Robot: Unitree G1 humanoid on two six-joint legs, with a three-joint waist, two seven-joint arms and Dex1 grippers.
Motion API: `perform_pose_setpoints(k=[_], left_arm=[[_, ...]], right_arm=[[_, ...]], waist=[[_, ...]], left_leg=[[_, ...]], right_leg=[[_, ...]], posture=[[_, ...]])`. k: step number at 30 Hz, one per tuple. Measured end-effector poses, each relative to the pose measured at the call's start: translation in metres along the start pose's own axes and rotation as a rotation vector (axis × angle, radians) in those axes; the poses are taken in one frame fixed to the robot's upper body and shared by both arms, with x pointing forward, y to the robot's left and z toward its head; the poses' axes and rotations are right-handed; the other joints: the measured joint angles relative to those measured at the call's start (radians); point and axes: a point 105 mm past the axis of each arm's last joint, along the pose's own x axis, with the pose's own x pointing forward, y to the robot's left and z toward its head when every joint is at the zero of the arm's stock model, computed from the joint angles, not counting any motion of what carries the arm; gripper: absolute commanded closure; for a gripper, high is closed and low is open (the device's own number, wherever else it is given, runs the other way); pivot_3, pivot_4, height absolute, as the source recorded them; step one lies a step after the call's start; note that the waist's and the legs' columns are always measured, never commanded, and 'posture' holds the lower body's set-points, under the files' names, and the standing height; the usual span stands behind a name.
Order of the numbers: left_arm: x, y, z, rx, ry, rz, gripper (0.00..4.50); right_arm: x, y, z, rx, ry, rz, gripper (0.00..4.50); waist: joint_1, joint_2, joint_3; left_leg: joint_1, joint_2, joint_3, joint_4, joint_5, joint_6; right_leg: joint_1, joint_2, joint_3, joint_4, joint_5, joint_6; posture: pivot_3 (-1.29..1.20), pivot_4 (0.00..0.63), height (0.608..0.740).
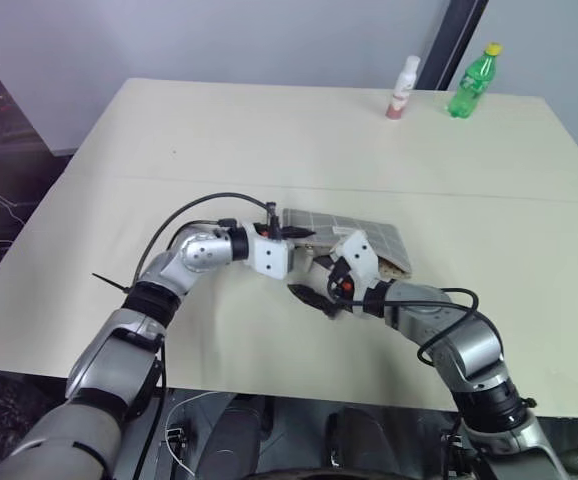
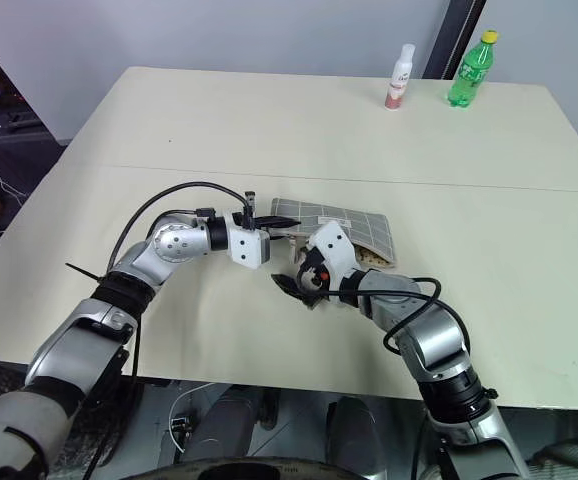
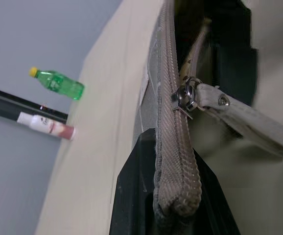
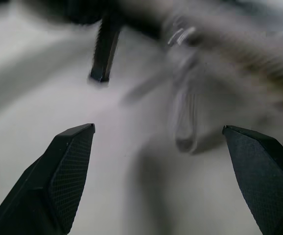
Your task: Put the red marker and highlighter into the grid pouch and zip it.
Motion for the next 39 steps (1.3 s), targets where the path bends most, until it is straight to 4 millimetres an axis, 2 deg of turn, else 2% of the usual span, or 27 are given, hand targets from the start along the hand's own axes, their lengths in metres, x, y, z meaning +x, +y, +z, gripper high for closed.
perform_pose_setpoints(k=[9,12,18,19,23,27,29,34,39], left_arm=[[0.003,-0.003,0.002,0.035,-0.007,-0.001,4.5],[0.002,-0.003,0.002,0.037,-0.005,0.008,4.5],[0.002,-0.002,0.002,0.038,-0.004,0.011,4.5],[0.002,-0.002,0.002,0.039,-0.003,0.013,4.5],[-0.003,0.0,-0.002,0.044,0.015,0.024,4.5],[-0.005,-0.002,-0.004,0.038,0.02,0.027,4.5],[-0.006,-0.001,-0.004,0.034,0.02,0.032,4.5],[-0.013,0.0,-0.009,-0.069,0.021,0.093,4.5],[-0.025,0.005,-0.018,-0.167,0.035,0.124,4.5]], right_arm=[[0.001,-0.003,0.017,0.147,-0.086,0.011,0.16],[0.003,0.0,0.016,0.155,-0.079,0.027,0.92],[0.012,0.005,0.008,0.172,-0.052,0.041,4.04],[0.013,0.005,0.008,0.182,-0.057,0.037,4.41],[0.012,-0.001,0.014,0.216,-0.096,0.003,4.46],[0.004,-0.006,0.011,0.197,-0.079,-0.022,4.46],[-0.009,-0.013,0.005,0.156,-0.046,-0.04,4.46],[-0.065,-0.055,-0.005,0.077,0.044,-0.156,4.46],[-0.093,-0.086,0.004,0.001,0.055,-0.24,4.46]], waist=[[-0.002,0.0,0.0],[-0.002,0.0,0.0],[-0.002,0.0,0.0],[-0.003,0.0,0.0],[-0.002,0.0,0.0],[0.0,0.0,0.0],[0.001,0.0,0.0],[-0.002,0.0,0.0],[-0.005,0.0,0.0]], left_leg=[[0.001,0.002,0.0,-0.001,0.001,-0.002],[0.0,0.002,0.0,-0.002,0.001,-0.002],[0.0,0.002,0.0,-0.001,0.001,-0.002],[0.0,0.002,0.0,-0.001,0.001,-0.002],[0.0,0.002,0.0,-0.001,0.001,-0.002],[0.0,0.002,0.0,-0.001,0.001,-0.002],[-0.001,0.002,0.0,-0.001,0.001,-0.002],[-0.001,0.002,0.001,-0.001,0.001,-0.002],[0.0,0.004,0.001,-0.001,0.001,-0.002]], right_leg=[[-0.001,0.003,0.001,0.002,0.001,-0.001],[-0.003,0.003,0.001,0.002,0.001,-0.001],[-0.003,0.003,0.001,0.003,0.001,-0.001],[-0.003,0.003,0.001,0.003,0.001,-0.001],[-0.003,0.003,0.001,0.003,0.001,-0.001],[-0.004,0.003,0.001,0.003,0.001,-0.001],[-0.004,0.002,0.001,0.003,0.001,-0.001],[-0.004,0.001,0.002,0.002,0.001,-0.001],[-0.003,0.001,0.001,0.002,0.001,-0.001]], posture=[[0.0,0.15,0.74],[0.0,0.15,0.74],[0.0,0.15,0.74],[0.0,0.15,0.74],[0.0,0.15,0.74],[0.0,0.15,0.74],[0.0,0.15,0.74],[0.0,0.15,0.74],[0.0,0.15,0.74]])
